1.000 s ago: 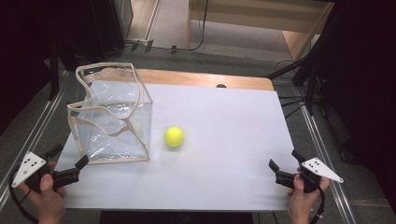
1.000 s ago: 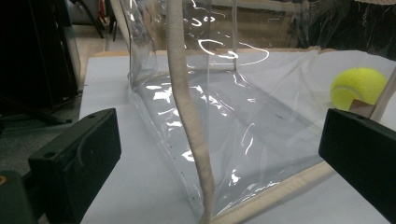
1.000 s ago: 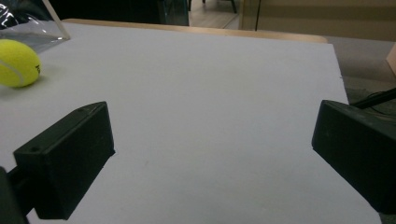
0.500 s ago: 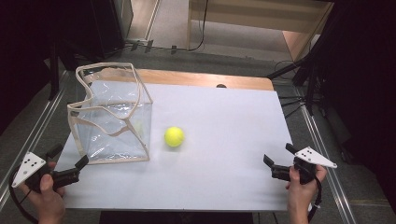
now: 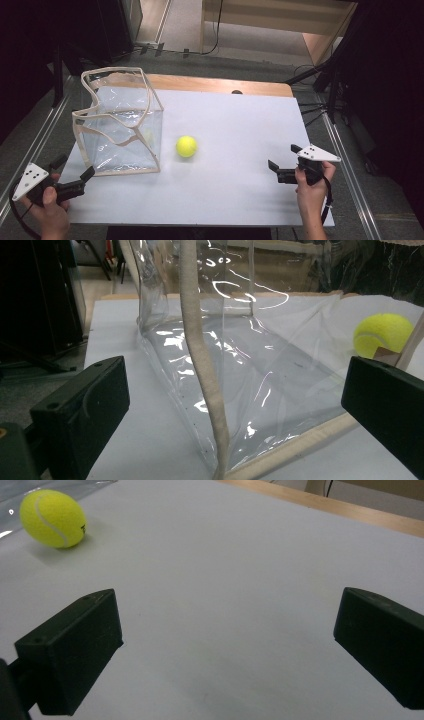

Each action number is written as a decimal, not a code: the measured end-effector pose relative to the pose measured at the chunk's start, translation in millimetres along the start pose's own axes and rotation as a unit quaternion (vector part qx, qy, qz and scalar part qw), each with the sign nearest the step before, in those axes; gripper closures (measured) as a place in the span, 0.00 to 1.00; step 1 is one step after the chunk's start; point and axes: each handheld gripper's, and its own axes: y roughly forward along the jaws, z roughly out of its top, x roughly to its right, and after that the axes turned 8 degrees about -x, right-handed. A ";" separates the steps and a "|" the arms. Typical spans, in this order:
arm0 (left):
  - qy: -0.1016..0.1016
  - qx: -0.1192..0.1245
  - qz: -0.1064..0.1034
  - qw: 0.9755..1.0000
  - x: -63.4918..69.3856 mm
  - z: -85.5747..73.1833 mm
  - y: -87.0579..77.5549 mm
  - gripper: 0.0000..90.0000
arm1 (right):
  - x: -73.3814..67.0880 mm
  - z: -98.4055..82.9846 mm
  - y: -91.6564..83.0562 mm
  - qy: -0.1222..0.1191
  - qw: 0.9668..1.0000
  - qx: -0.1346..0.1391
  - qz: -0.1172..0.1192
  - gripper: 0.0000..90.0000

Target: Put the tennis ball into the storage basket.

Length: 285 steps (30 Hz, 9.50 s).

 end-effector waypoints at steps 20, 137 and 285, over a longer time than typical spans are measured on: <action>0.006 -0.005 -0.003 1.000 0.7 0.1 1.0 0.00 | -21.7 42.1 31.8 -0.058 0.996 -0.048 0.043 0.00; 0.008 -0.002 -0.018 1.000 2.0 1.3 1.3 0.00 | -143.2 161.4 167.6 -0.216 0.942 -0.199 0.160 0.00; 0.013 0.003 -0.035 0.999 5.9 2.7 3.8 0.00 | -181.5 247.1 162.4 -0.267 0.910 -0.243 0.204 0.26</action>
